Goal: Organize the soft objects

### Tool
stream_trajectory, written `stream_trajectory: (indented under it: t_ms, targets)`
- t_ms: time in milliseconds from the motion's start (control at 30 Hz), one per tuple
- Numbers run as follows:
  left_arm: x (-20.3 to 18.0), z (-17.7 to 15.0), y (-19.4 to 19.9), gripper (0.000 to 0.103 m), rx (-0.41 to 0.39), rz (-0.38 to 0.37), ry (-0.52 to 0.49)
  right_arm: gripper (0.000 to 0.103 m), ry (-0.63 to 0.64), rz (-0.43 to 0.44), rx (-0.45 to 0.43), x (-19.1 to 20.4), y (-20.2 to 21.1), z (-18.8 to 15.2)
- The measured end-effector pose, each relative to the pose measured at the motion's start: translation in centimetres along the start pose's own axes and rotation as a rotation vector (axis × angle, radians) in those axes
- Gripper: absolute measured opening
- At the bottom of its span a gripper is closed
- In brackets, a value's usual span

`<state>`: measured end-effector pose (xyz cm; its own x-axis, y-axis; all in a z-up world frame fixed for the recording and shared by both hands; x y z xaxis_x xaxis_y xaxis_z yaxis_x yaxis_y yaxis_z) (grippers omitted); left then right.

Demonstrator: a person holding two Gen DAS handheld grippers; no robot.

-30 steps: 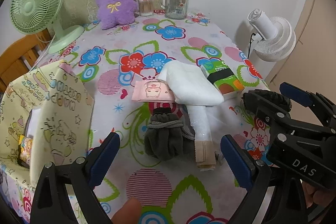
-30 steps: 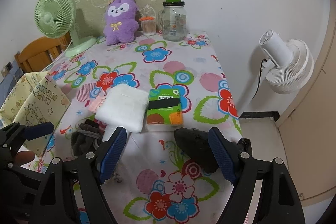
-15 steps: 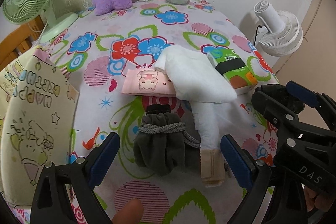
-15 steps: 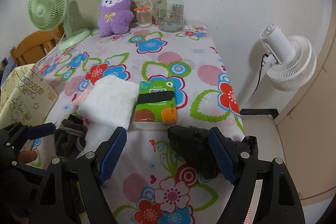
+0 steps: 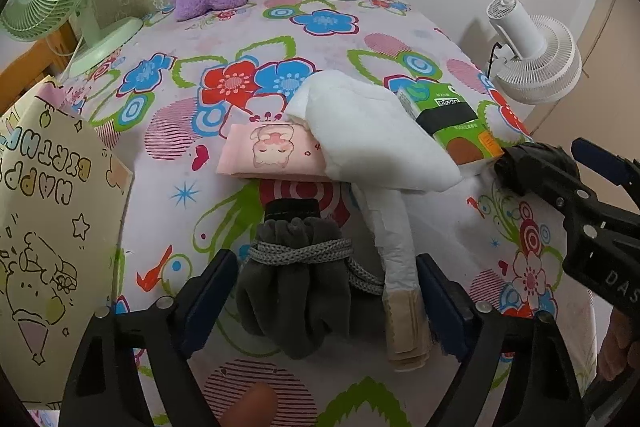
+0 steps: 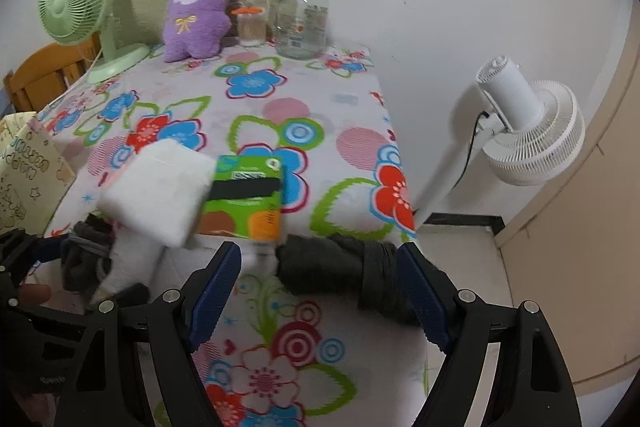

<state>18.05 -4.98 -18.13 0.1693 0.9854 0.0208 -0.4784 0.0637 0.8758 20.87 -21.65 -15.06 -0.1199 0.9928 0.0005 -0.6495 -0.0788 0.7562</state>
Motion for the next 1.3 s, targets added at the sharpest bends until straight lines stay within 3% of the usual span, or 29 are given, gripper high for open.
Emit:
stream_trajectory:
  t_ms: [533, 667, 900, 1300]
  targets:
    - [0.1, 0.1, 0.1, 0.074, -0.01, 0.012, 0.001, 0.082, -0.028, 0.001, 0.044, -1.0, -2.0, -0.5]
    - [0.2, 0.1, 0.1, 0.073, -0.01, 0.01, -0.001, 0.071, -0.013, -0.031, 0.037, -0.7, -2.1, -0.6]
    - [0.2, 0.0, 0.5, 0.069, -0.012, 0.007, -0.001, 0.062, -0.02, -0.027, 0.035, -0.7, -1.9, -0.6]
    - [1.1, -0.1, 1.7, 0.067, -0.036, 0.01, 0.011, 0.055, -0.039, -0.015, 0.031, -0.5, -1.3, -0.5]
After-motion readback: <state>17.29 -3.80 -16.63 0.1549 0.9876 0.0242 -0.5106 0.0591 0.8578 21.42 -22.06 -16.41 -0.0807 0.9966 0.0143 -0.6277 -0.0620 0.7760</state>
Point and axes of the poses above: each gripper's, at about its wrist camera, not at the fingertips, and y roughly against the way its jaws point, x to its left, z to its top, the point moved 1 cm from there along -y, roughly the way its jaws point, and after that the axes turned 10 degrees about -y, right-handed, at the moved point
